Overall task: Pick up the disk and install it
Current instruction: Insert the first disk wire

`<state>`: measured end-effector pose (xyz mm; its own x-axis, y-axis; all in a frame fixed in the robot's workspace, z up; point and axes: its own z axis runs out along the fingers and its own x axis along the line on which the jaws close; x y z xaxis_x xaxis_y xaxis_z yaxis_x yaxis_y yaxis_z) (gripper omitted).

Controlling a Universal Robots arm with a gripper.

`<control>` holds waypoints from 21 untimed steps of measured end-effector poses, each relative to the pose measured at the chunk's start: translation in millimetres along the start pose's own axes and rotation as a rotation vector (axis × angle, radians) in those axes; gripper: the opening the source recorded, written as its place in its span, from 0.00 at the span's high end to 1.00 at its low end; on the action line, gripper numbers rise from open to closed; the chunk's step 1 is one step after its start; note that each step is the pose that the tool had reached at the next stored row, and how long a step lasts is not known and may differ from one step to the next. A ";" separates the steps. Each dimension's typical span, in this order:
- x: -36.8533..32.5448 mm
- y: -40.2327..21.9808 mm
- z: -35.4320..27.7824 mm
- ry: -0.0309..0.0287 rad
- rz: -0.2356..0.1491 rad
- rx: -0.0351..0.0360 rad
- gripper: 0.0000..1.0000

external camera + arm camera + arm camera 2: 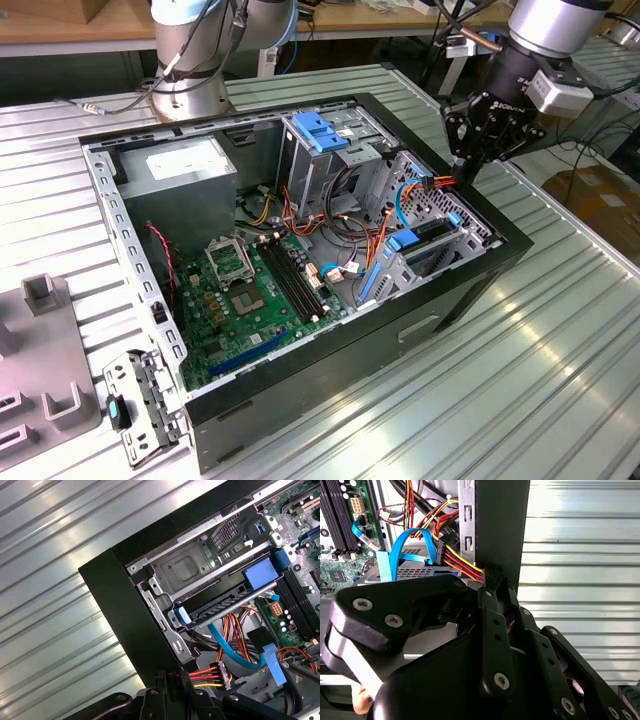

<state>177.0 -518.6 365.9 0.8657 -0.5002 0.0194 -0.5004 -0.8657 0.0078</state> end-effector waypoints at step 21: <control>-9.7 6.0 -6.7 0.0006 0.003 -0.0010 0.84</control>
<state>165.6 -518.8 372.5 0.8642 -0.5028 0.0200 -0.5030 -0.8642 0.0088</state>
